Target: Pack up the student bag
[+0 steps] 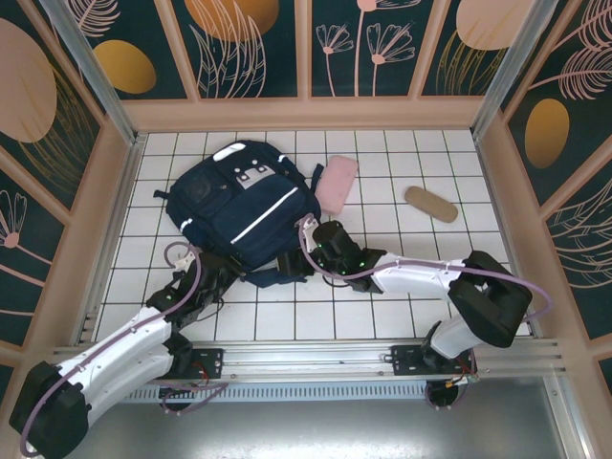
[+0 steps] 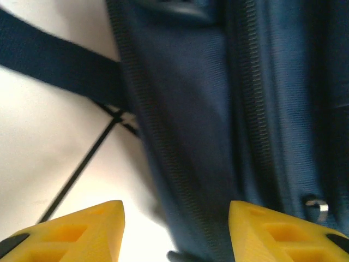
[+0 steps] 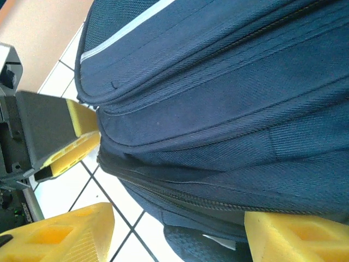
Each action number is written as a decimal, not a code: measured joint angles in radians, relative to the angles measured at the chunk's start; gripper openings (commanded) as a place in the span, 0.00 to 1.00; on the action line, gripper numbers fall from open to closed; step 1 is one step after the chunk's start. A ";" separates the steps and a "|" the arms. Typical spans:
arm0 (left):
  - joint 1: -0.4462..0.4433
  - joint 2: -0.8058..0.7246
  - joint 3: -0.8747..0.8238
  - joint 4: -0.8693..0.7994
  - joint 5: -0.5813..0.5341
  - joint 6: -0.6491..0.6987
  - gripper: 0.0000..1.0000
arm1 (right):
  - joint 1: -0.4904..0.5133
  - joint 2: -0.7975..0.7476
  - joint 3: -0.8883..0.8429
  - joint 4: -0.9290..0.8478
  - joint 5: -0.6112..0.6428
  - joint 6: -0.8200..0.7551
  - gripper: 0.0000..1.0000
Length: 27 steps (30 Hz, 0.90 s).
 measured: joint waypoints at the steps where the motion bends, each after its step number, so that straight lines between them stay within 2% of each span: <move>1: 0.000 0.003 0.000 0.025 0.000 0.001 0.52 | 0.003 0.002 0.002 0.000 0.000 0.000 0.65; 3: 0.000 0.012 -0.006 0.074 0.000 0.001 0.49 | 0.004 0.005 0.004 -0.001 0.000 0.000 0.65; 5: 0.000 0.025 -0.026 0.129 0.005 0.006 0.37 | 0.005 0.012 0.008 -0.001 0.000 -0.003 0.64; 8: 0.001 0.050 -0.066 0.207 0.012 0.000 0.35 | 0.011 0.017 0.016 -0.003 -0.001 -0.013 0.64; 9: 0.002 0.063 -0.073 0.223 0.016 -0.001 0.28 | 0.015 0.019 0.020 -0.003 0.000 -0.017 0.64; 11: 0.003 0.095 -0.075 0.245 0.020 -0.005 0.00 | 0.028 0.020 0.031 -0.012 0.000 -0.022 0.64; 18: 0.003 0.124 -0.071 0.288 0.016 -0.012 0.00 | 0.083 0.020 0.055 -0.036 0.021 -0.043 0.60; 27: 0.003 0.299 0.025 0.398 0.093 -0.007 0.00 | 0.110 0.035 0.056 -0.006 0.031 -0.016 0.46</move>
